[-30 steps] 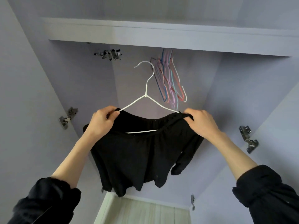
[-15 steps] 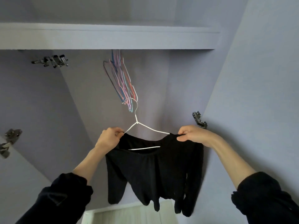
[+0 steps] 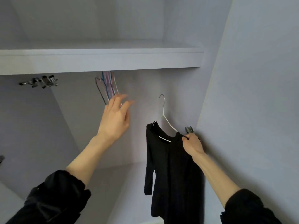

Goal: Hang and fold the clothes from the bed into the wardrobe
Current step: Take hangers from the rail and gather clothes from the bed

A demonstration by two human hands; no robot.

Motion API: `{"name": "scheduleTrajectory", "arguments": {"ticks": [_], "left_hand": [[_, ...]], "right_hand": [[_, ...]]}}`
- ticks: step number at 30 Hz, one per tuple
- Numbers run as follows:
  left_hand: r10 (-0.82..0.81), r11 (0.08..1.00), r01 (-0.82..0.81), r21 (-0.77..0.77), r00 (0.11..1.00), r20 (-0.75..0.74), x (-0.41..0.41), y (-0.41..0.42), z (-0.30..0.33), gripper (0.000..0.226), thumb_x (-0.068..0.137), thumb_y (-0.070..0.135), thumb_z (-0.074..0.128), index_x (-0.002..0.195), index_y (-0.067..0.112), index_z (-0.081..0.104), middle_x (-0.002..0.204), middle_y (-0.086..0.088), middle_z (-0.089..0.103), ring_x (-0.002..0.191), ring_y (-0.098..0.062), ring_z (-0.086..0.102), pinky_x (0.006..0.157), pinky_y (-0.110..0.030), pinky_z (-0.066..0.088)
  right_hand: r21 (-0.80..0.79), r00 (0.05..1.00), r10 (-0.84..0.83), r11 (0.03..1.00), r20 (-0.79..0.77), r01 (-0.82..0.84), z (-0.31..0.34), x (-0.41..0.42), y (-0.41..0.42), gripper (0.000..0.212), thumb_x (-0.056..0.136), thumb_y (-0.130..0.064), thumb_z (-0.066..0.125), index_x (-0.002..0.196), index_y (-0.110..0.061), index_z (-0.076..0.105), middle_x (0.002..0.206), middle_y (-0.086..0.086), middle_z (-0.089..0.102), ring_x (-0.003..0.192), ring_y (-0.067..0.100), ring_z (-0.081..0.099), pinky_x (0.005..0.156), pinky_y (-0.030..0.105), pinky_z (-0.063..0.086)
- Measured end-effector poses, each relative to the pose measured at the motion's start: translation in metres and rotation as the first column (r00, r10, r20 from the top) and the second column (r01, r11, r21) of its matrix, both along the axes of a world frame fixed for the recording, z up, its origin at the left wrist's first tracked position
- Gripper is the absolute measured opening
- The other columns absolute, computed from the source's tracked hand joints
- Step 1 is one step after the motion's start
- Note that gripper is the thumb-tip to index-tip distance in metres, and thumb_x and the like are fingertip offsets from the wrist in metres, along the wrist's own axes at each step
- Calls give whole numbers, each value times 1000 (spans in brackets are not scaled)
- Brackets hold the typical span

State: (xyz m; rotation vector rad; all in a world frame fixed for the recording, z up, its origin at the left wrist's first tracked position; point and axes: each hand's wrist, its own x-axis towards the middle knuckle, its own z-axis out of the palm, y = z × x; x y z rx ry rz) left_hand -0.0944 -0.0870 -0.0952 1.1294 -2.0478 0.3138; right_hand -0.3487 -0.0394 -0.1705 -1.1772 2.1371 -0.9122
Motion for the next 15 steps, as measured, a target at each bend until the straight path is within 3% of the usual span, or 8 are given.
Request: {"name": "scheduleTrajectory", "arguments": {"ticks": [4,8,15], "left_hand": [[141,972,-94,-215,967,214,-6,-18,40,66,75,-6,50,138,13,43,149,-21,30,138,-46,21,110,-60,20],[329,935,-262,-238,894,305,-2,-51,58,89,71,-2,58,149,21,20,156,-19,14,141,-45,9,107,-66,7],[397,896,-280,-344,852,342,7,-74,52,98,65,2,64,149,21,19,156,-17,14,140,-45,13,103,-68,13]], "right_hand": [[-142,994,-66,988,-90,53,9,18,-26,7,99,-18,41,94,-16,45,101,8,58,109,30,51,99,43,36],[-315,991,-113,946,-74,84,22,31,-61,10,99,-11,38,89,-13,42,90,2,47,107,30,45,90,44,33],[-490,983,-168,865,-70,113,48,37,-134,11,97,-7,41,99,-3,51,111,15,54,110,33,46,86,48,37]]}}
